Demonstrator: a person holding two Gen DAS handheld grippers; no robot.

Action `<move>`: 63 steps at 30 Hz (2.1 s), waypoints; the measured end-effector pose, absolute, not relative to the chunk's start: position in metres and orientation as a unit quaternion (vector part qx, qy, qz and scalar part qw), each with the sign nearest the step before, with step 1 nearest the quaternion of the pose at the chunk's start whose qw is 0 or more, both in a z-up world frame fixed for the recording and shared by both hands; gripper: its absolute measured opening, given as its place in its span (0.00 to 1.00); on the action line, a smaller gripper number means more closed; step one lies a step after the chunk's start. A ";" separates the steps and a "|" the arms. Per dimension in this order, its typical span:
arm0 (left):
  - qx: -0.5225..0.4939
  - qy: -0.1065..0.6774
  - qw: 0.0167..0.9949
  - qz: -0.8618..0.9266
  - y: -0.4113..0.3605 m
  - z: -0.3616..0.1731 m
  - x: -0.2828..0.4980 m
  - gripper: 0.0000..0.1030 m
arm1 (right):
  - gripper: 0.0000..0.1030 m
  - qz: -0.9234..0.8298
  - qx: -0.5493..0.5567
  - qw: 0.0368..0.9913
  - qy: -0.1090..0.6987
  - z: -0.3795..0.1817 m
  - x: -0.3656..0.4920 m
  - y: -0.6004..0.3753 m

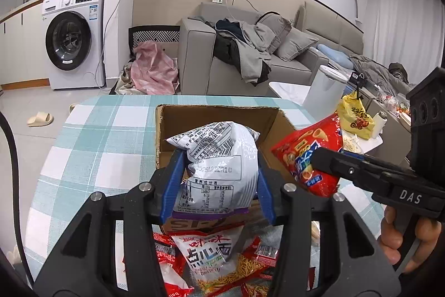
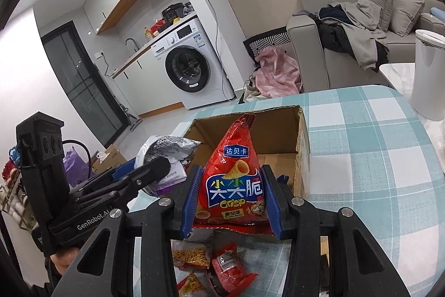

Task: Organize snacks
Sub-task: 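Lift both bags over the cardboard box and release them inside, then move both open grippers back toward the remaining snack bags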

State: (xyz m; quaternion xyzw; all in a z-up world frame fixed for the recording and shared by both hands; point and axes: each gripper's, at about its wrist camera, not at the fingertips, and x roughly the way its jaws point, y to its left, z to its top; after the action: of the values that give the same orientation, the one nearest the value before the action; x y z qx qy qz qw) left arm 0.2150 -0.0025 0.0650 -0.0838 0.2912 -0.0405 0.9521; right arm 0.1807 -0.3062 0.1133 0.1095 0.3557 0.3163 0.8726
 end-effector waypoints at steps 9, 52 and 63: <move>-0.081 0.301 0.950 -0.033 0.000 0.048 0.233 0.45 | 0.41 0.316 0.104 0.873 0.357 0.113 0.186 -0.300; -0.038 0.319 0.947 0.002 0.020 0.043 0.159 0.99 | 1.00 0.248 0.020 0.897 0.366 0.103 0.144 -0.333; -0.037 0.329 0.944 0.010 0.026 0.031 0.130 0.99 | 1.00 0.257 0.008 0.887 0.384 0.077 0.131 -0.335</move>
State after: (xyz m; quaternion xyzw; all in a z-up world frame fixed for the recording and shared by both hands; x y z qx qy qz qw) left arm 0.1303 0.0257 0.0315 -0.0368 0.3290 0.0102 0.9435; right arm 0.1314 -0.3351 0.0770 0.0080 0.3842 0.2567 0.8868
